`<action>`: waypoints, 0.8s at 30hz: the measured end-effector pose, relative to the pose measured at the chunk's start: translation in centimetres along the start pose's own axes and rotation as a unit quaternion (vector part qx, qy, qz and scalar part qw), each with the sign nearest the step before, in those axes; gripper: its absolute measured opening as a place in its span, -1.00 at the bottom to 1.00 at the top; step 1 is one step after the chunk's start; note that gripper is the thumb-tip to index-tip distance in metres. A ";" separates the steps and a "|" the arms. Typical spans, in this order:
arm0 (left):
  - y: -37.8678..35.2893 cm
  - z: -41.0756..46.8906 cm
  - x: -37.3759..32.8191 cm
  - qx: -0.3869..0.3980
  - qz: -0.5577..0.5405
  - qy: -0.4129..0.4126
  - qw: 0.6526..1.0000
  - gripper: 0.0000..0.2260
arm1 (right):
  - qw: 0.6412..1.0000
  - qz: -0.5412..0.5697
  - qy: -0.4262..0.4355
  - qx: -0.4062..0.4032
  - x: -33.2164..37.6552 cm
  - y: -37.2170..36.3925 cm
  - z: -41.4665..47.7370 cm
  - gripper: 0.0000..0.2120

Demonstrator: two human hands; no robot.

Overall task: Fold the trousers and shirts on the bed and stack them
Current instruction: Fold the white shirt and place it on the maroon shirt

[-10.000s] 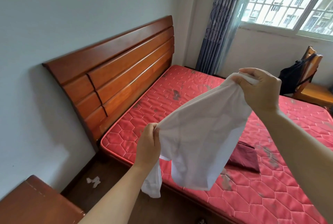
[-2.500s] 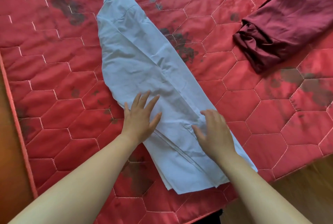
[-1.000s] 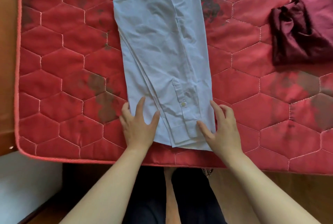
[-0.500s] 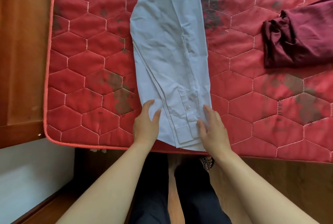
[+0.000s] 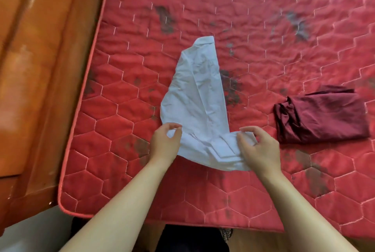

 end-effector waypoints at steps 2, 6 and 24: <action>0.3 4.8 -1.3 0.000 -0.030 0.005 1.000 -0.92 | 1.000 0.013 -0.007 -0.018 3.0 -0.9 4.1 -0.92; 0.7 12.7 -1.9 0.013 -0.095 0.064 0.993 -0.70 | 0.997 0.056 -0.045 -0.003 6.9 -4.0 11.9 -0.75; -5.5 11.6 10.7 0.059 0.186 0.019 0.981 -0.35 | 0.987 -0.085 -0.012 0.139 -8.2 -16.7 10.5 -0.34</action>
Point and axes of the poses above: each hand's wrist, its own z-axis towards the middle knuckle, its own y-axis out of the back of the hand, x = y × z, the point moved 7 cm from there along z, towards the middle knuckle, and after that the axes turned 6 degrees about -y, right-handed, at the moved point
